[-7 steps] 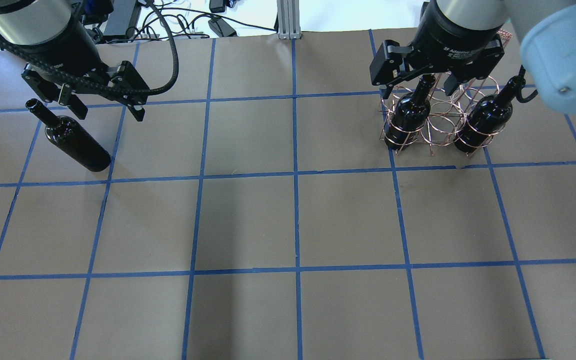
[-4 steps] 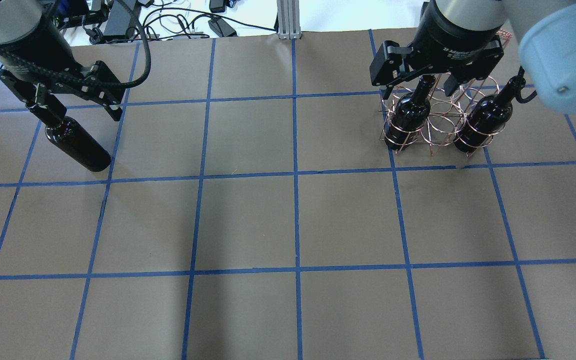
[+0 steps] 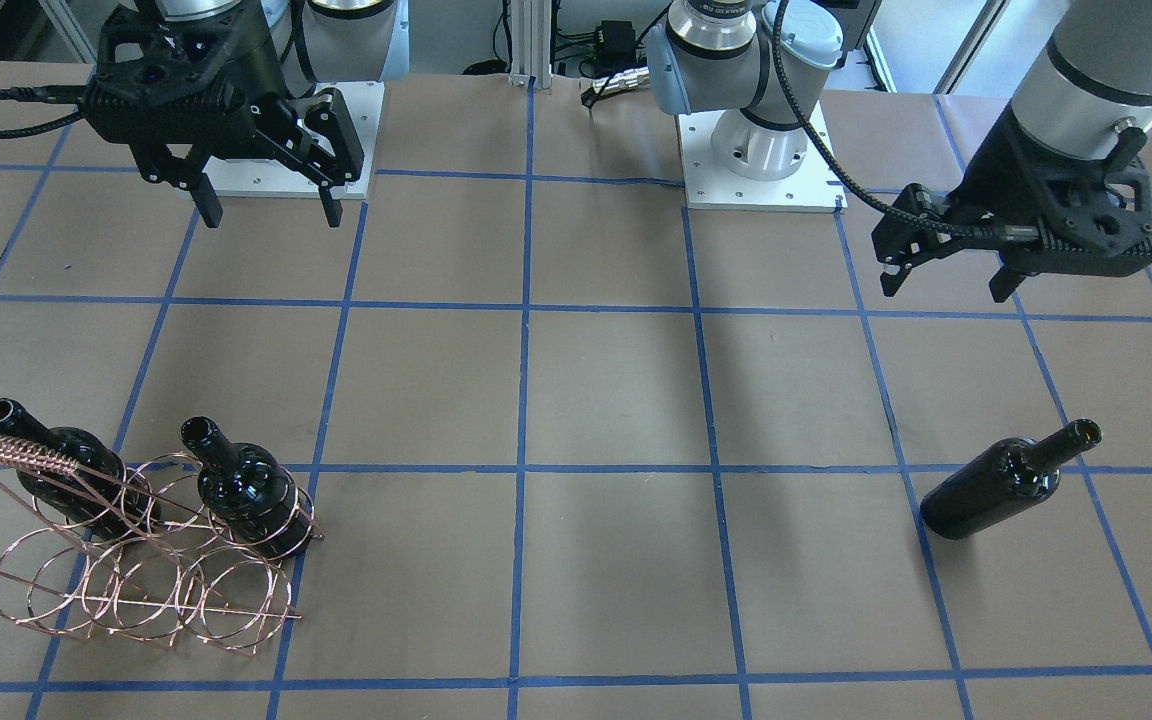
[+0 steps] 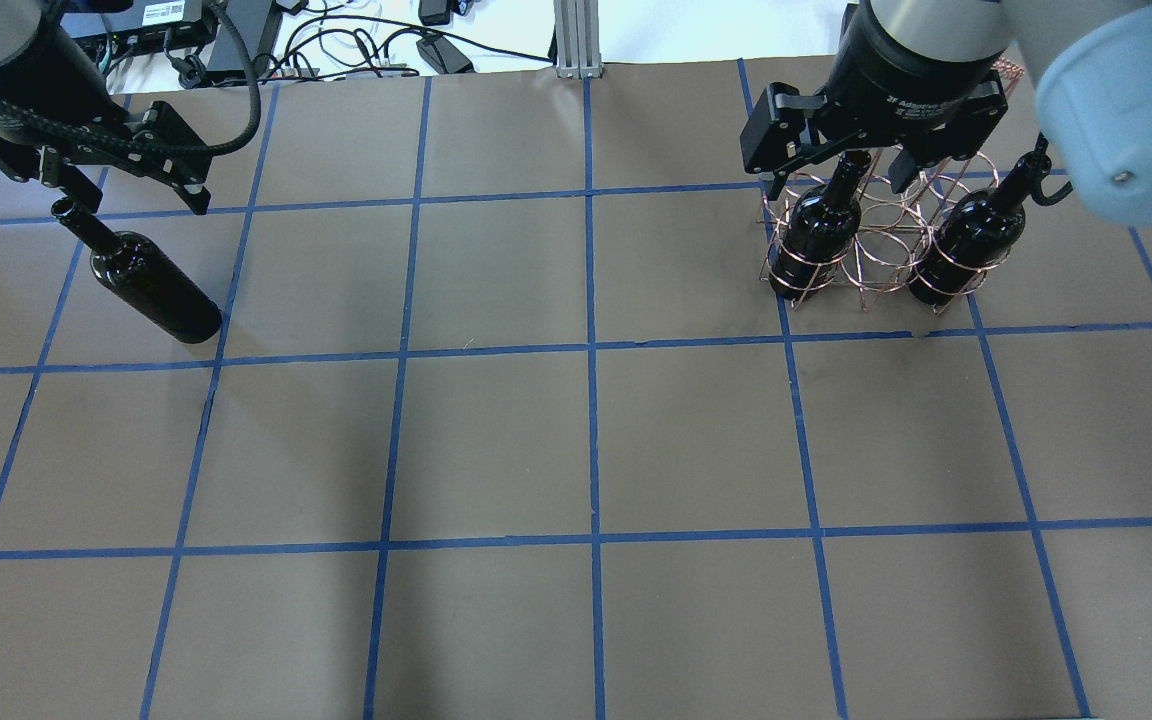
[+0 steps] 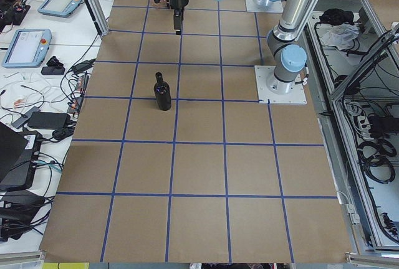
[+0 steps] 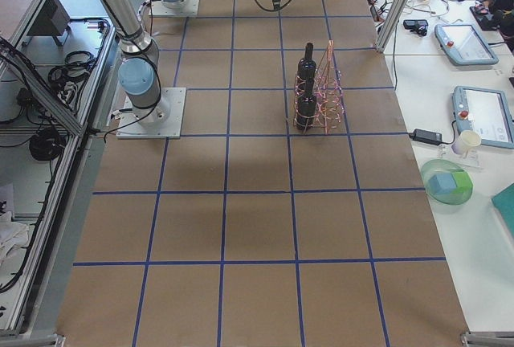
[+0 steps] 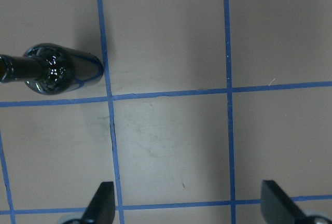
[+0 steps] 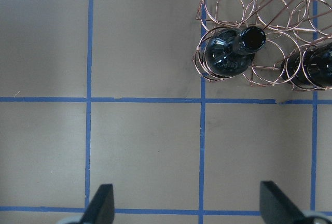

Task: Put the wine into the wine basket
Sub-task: 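Move the left gripper over the neck of the lying dark wine bottle, then lower the left gripper and close it on the bottle neck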

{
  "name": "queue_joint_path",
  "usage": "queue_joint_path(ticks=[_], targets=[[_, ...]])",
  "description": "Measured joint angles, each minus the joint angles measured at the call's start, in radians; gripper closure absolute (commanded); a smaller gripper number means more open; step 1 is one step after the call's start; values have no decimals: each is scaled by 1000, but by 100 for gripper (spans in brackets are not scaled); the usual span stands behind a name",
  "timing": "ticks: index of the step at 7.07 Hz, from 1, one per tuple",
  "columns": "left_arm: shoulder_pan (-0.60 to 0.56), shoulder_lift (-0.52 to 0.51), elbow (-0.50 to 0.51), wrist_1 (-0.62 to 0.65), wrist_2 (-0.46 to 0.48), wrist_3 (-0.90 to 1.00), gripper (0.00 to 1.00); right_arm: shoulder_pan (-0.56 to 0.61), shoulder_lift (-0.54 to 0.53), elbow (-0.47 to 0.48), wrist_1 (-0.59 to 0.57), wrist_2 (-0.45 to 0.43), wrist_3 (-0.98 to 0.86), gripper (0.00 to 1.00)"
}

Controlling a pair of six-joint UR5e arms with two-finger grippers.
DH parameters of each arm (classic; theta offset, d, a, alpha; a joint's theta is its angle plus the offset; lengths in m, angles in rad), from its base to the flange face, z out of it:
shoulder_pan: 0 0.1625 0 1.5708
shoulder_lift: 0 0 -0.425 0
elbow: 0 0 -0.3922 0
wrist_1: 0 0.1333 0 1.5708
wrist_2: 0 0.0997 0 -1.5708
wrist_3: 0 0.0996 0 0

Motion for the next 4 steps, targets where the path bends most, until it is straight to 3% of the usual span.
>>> queue_joint_path(ticks=[4], targets=[[155, -63, 55, 23, -5, 112, 0, -4, 0, 0, -5, -3, 1, 0]])
